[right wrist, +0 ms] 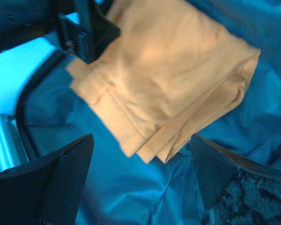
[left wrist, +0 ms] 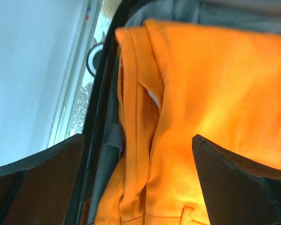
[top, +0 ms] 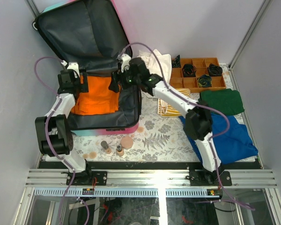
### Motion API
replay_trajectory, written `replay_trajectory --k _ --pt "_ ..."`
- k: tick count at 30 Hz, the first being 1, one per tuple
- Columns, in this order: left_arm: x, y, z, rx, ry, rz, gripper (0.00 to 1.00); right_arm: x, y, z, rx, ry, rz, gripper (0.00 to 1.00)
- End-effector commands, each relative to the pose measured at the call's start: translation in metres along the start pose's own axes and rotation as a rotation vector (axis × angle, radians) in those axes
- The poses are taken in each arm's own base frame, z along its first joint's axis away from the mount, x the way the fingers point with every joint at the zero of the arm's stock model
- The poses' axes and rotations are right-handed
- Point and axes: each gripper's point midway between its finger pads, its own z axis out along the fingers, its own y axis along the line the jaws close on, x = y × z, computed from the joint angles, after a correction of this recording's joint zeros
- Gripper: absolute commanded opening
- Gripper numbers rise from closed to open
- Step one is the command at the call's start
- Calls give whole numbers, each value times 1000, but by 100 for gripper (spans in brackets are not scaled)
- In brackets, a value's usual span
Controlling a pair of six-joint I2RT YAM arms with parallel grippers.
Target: Pack the luggage
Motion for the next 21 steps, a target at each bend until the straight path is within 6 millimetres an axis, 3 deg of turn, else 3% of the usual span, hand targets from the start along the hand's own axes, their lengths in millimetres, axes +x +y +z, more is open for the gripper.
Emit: replay_trajectory --k 1,4,8,12,16,21 --pt "-70 -11 -38 156 -162 79 100 -54 31 -70 -136 -68 -76 92" --pt "-76 -21 -39 231 -157 127 100 -51 24 -95 -187 -31 -42 93" --pt "-66 -34 -22 302 -93 171 95 -40 8 -124 -210 8 -3 92" --pt "-48 -49 -4 385 -28 187 88 -26 -8 -145 -173 29 14 91" --pt "-31 -54 20 392 16 195 75 -12 -12 -163 -169 51 42 90" --pt "10 -55 59 371 110 226 70 8 -10 -181 -179 92 91 89"
